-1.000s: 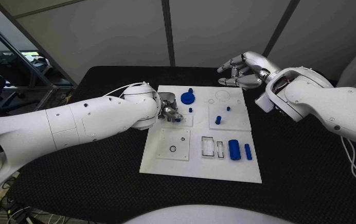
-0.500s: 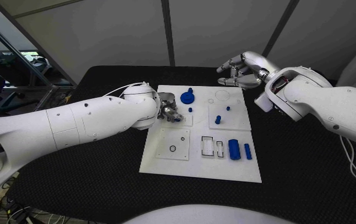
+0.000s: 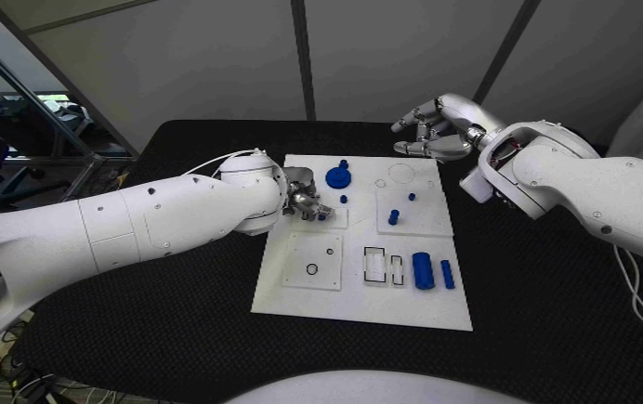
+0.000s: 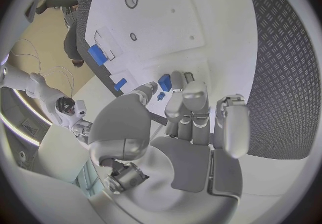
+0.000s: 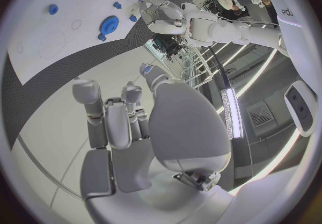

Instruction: Assemble the parts on the task board

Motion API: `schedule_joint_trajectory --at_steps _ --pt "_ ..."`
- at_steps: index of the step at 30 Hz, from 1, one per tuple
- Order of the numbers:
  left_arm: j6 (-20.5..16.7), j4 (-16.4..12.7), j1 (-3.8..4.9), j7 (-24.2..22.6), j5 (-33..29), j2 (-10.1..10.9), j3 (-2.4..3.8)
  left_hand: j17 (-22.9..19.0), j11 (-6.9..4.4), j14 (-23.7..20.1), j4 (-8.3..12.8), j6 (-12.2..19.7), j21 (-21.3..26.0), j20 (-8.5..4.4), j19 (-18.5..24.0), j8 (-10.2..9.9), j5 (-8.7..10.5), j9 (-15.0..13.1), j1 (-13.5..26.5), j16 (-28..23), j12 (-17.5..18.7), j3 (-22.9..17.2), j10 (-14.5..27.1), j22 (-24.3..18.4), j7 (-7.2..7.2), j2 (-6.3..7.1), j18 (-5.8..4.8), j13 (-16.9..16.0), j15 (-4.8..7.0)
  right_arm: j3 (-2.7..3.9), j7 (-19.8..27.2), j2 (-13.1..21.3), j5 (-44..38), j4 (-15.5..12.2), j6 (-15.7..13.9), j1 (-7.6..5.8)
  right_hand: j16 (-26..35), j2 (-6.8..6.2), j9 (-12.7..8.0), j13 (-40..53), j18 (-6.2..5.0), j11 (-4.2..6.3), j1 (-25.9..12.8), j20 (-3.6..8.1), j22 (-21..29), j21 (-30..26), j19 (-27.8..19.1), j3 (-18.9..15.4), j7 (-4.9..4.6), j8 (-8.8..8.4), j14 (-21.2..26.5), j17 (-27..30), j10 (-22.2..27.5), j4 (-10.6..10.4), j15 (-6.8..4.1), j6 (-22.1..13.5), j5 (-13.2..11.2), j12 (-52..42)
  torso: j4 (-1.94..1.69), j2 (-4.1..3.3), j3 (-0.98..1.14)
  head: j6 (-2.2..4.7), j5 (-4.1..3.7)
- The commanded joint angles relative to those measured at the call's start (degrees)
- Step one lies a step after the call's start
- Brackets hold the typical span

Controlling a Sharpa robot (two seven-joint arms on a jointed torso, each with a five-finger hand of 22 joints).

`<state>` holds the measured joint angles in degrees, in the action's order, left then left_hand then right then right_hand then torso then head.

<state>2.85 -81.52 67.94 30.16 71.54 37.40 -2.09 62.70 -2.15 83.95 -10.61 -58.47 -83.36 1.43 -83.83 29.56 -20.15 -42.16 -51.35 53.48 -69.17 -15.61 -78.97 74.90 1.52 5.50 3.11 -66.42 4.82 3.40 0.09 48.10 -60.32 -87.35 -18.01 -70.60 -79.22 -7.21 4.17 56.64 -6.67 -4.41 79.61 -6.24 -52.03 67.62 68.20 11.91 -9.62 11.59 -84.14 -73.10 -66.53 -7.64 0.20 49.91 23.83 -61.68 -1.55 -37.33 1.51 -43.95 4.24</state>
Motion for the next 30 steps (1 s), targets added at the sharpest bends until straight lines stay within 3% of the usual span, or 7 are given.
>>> schedule_joint_trajectory --at_steps 1,8,11,15,19,23,30 --pt "-1.03 -0.43 0.1 0.37 -0.24 0.16 0.48 0.1 -0.11 0.32 -0.22 -0.37 -0.1 -0.04 -0.75 -0.25 0.17 0.09 -0.15 -0.37 -0.34 0.79 -0.43 6.0 -0.08 -0.01 -0.77 -0.09 0.26 0.04 0.2 -0.06 -0.15 0.11 0.23 -0.13 0.33 -0.05 -0.03 -0.06 -0.8 0.18 -0.52 0.22 0.08 -0.35 -0.07 -0.05 0.21 0.33 -1.87 0.1 0.33 -0.33 -0.4 0.32 0.3 0.32 0.02 -0.03 -0.01 0.08 0.01" --pt "-1.25 -1.72 0.11 0.32 -0.57 1.36 3.58 0.07 -0.06 0.31 -0.75 -0.12 0.29 -0.03 -0.47 -0.41 0.11 0.15 -1.07 -0.47 0.43 2.37 0.06 5.55 0.0 0.13 -0.65 0.74 0.23 0.03 0.3 -0.11 -0.15 0.45 0.24 -0.12 0.36 -0.07 -0.05 -0.09 -0.8 0.17 -0.63 0.22 0.11 -0.39 -0.06 -0.06 0.21 0.33 -1.87 0.11 0.34 -0.41 -0.4 0.27 0.34 0.32 -0.01 -0.02 -0.01 0.01 -0.06" --pt "-0.48 -2.2 0.17 0.34 -0.6 2.2 5.24 0.04 0.16 0.28 -0.79 0.56 0.87 0.06 -0.04 -0.73 0.01 0.24 -2.62 -0.56 1.92 3.47 1.09 4.88 0.25 0.09 -0.48 2.33 0.11 0.03 0.33 -0.09 -0.15 0.55 0.24 -0.12 0.36 -0.07 -0.05 -0.09 -0.8 0.17 -0.63 0.22 0.11 -0.39 -0.06 -0.06 0.21 0.33 -1.87 0.11 0.34 -0.41 -0.4 0.27 0.34 0.32 -0.01 0.02 -0.02 0.1 -0.12" --pt "3.32 -1.47 1.25 0.45 -0.64 3.0 6.7 -0.24 0.89 0.11 -0.87 2.73 2.69 0.43 1.4 -2.3 -0.1 1.08 -4.94 -1.04 5.03 4.81 3.41 2.69 1.19 -0.27 0.06 5.58 -0.4 0.02 0.34 -0.04 -0.15 0.71 0.27 -0.12 0.36 -0.07 -0.05 -0.09 -0.8 0.17 -0.63 0.22 0.11 -0.39 -0.06 -0.06 0.21 0.33 -1.87 0.11 0.34 -0.41 -0.4 0.27 0.34 0.32 -0.03 0.02 -0.06 0.21 -0.18" --pt "5.75 0.79 2.86 0.38 -1.27 3.07 7.2 -2.11 2.34 -1.21 -1.9 5.57 5.53 1.37 3.65 -5.43 -0.05 3.53 -6.57 -3.95 10.79 6.47 8.0 -0.57 2.86 -0.73 0.83 11.52 -1.57 0.02 0.32 -0.02 -0.15 0.83 0.29 -0.12 0.36 -0.07 -0.05 -0.09 -0.8 0.17 -0.63 0.22 0.11 -0.39 -0.06 -0.06 0.21 0.33 -1.87 0.11 0.34 -0.41 -0.4 0.27 0.34 0.32 0.01 0.05 -0.01 0.33 -0.16" --pt "7.03 5.13 4.33 0.17 -2.12 1.65 7.34 -2.49 3.19 -1.64 -3.38 6.31 6.36 2.21 4.16 -7.61 3.76 6.02 -8.07 -4.58 13.21 8.61 10.13 -1.24 3.79 -0.9 1.05 14.33 -2.27 0.02 0.3 -0.11 -0.15 0.98 0.31 -0.11 0.36 -0.07 -0.05 -0.09 -0.8 0.17 -0.63 0.22 0.11 -0.39 -0.06 -0.06 0.21 0.33 -1.87 0.11 0.34 -0.41 -0.4 0.27 0.34 0.32 0.01 -0.02 -0.03 0.49 -0.15" --pt "8.7 12.49 5.42 -0.01 -2.11 -1.49 6.03 -2.26 3.32 -1.55 -4.58 5.61 6.31 2.48 3.91 -8.62 4.13 7.93 -9.98 -4.22 12.39 10.54 9.74 -0.93 3.92 -1.37 1.03 14.15 -2.4 0.02 0.28 -0.39 -0.15 1.1 0.4 -0.11 0.36 -0.07 -0.05 -0.09 -0.8 0.17 -0.63 0.22 0.11 -0.39 -0.06 -0.06 0.21 0.33 -1.87 0.11 0.34 -0.41 -0.4 0.27 0.34 0.32 0.15 -0.2 -0.05 0.62 0.25"
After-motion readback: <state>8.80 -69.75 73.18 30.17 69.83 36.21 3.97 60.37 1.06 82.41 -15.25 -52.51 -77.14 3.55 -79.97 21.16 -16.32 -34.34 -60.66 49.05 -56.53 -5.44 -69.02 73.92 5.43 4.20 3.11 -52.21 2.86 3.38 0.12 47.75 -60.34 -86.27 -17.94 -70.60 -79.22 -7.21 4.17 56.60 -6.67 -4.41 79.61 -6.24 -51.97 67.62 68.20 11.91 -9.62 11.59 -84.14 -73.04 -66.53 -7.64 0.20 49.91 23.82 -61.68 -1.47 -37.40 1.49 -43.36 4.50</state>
